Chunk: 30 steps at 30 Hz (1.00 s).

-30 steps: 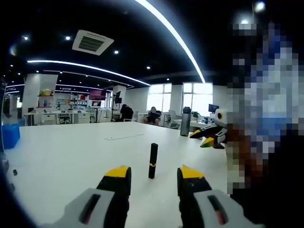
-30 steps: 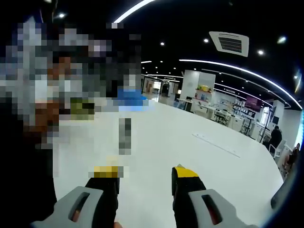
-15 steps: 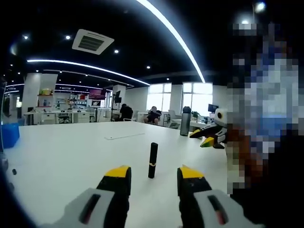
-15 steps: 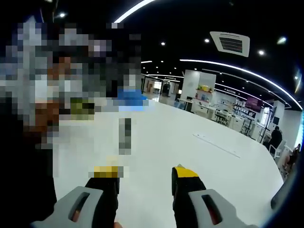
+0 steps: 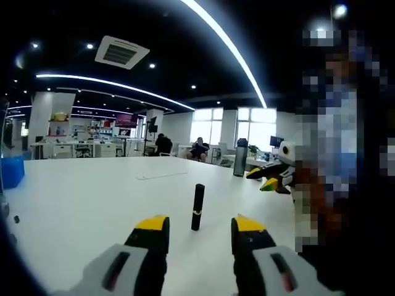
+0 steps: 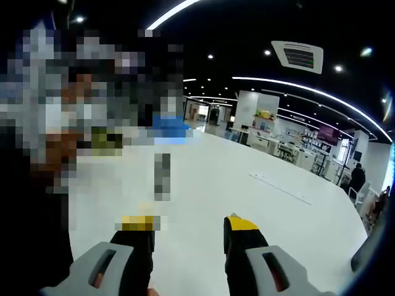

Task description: Unscrew the lipstick cap, remove the lipstick, and put the cap back on the lipstick

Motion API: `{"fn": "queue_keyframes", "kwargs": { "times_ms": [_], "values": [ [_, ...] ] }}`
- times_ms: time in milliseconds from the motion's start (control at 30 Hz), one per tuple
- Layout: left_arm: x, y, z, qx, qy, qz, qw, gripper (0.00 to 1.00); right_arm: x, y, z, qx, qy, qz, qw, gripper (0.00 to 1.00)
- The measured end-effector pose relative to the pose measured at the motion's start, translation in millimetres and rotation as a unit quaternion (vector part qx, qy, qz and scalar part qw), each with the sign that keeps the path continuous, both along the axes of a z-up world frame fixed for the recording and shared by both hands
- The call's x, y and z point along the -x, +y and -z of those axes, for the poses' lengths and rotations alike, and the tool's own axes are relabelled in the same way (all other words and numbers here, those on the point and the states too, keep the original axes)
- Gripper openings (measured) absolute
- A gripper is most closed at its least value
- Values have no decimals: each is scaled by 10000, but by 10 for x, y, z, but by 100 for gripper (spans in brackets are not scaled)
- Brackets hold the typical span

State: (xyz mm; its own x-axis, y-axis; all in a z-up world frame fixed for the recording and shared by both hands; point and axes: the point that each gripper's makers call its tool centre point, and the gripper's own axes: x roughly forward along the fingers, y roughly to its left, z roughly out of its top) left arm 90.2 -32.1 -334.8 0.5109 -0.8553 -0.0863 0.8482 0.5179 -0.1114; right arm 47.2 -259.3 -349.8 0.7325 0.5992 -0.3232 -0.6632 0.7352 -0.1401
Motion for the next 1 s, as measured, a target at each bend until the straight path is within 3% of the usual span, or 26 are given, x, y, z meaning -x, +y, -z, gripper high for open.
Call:
{"fn": "queue_keyframes", "kwargs": {
  "times_ms": [400, 500, 767, 1000],
  "values": [
    [23, 51, -21, 31, -87, -41, 9999, 42, 15, -76, -44, -7, -87, 262, 9996, 44],
    [14, 54, -18, -8, -188, -81, 9998, 42, 16, -93, -65, -180, -83, 259, 9995, 43],
    [9, 26, 19, 31, -88, -21, 10000, 44, -15, -115, -41, -228, -43, 353, 9991, 45],
    [30, 21, -20, 102, -101, -1, 9999, 46, 18, -70, -128, -383, -122, 347, 9986, 46]
  ]
}}
